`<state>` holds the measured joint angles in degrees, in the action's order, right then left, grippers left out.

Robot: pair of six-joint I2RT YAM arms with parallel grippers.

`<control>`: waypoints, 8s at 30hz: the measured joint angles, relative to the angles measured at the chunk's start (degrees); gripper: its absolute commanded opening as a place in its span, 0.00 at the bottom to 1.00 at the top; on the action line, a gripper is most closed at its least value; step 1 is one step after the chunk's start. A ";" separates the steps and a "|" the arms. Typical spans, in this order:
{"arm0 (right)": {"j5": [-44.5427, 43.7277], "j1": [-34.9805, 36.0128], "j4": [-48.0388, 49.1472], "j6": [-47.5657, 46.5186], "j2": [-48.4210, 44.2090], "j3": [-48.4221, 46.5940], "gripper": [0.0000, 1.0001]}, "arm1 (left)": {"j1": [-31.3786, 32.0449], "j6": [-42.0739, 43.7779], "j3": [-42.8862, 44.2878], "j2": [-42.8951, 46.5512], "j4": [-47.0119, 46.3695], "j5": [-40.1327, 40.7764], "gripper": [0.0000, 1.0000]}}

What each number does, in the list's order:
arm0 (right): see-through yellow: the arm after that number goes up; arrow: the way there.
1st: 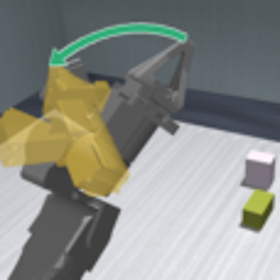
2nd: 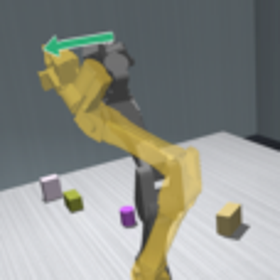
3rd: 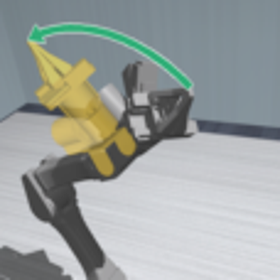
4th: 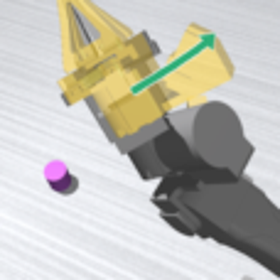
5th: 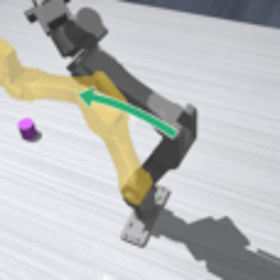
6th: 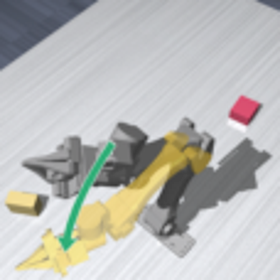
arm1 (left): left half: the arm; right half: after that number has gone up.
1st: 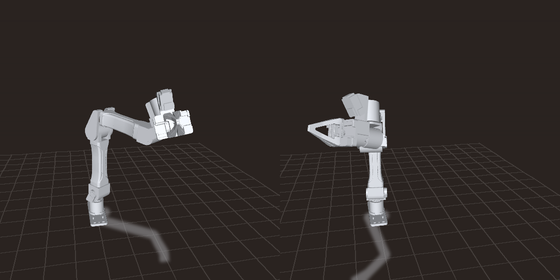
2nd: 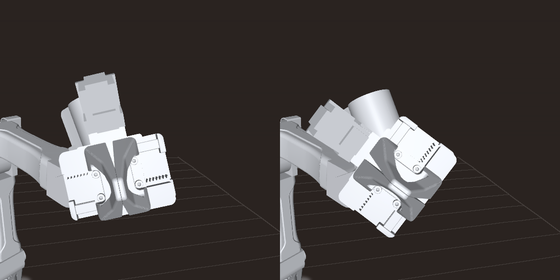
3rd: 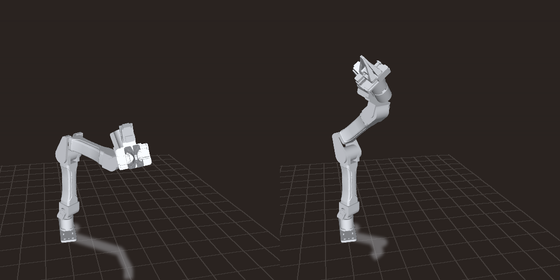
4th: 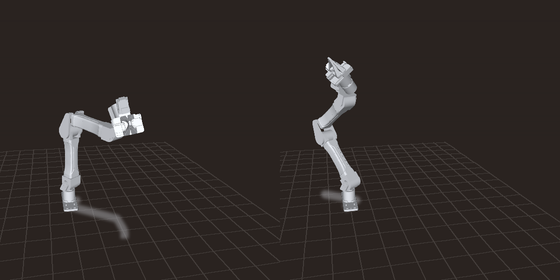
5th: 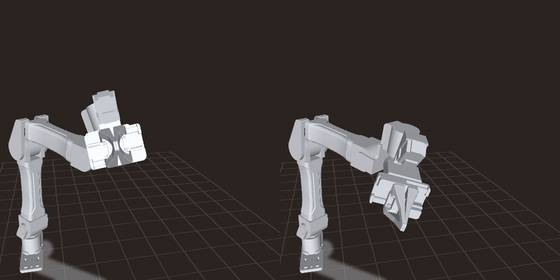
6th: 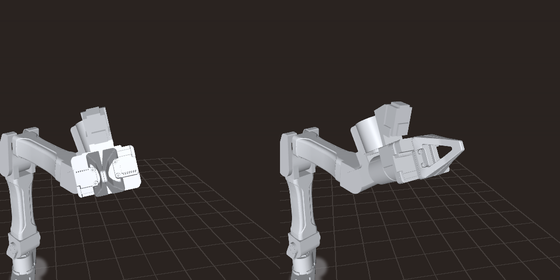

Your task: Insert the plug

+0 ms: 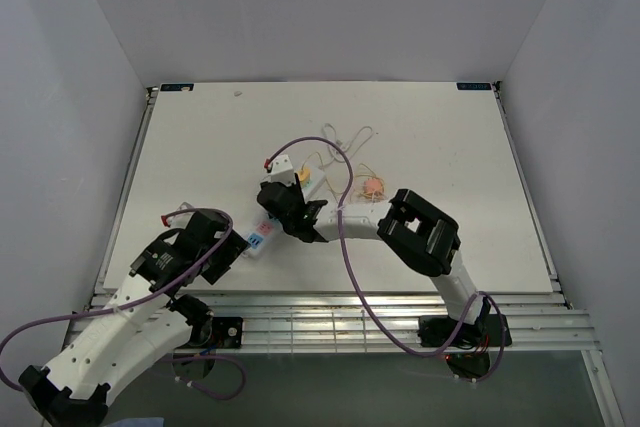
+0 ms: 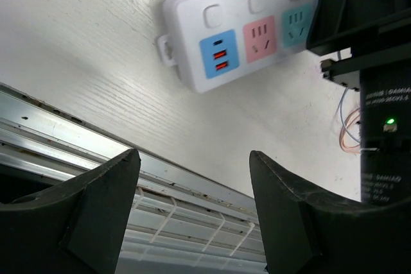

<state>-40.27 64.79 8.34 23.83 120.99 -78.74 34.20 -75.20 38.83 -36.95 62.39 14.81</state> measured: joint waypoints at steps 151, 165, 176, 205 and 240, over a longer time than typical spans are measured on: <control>19.17 -41.16 -28.09 -33.18 -63.21 -32.35 0.08 | -13.86 19.63 5.68 -8.24 -20.46 -18.38 0.98; 43.82 -41.20 -31.43 -27.21 -63.56 -22.36 0.08 | -12.85 25.99 5.51 -10.32 -31.17 -35.69 0.98; 51.15 -41.18 -35.56 -24.28 -60.81 -21.90 0.08 | 11.93 28.44 9.90 -27.36 -43.98 -36.28 0.98; 53.79 -41.18 -35.50 -12.96 -67.43 -11.98 0.08 | 30.05 44.33 24.41 -44.57 -58.36 -25.55 0.98; 37.55 -41.22 -33.44 -15.47 -62.66 -1.97 0.83 | 41.05 40.30 26.34 -35.63 -51.36 8.98 0.00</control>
<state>-2.72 23.57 -25.10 8.36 58.33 -80.71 75.24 -34.89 65.17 -72.58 11.03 23.79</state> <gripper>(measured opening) 0.639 0.030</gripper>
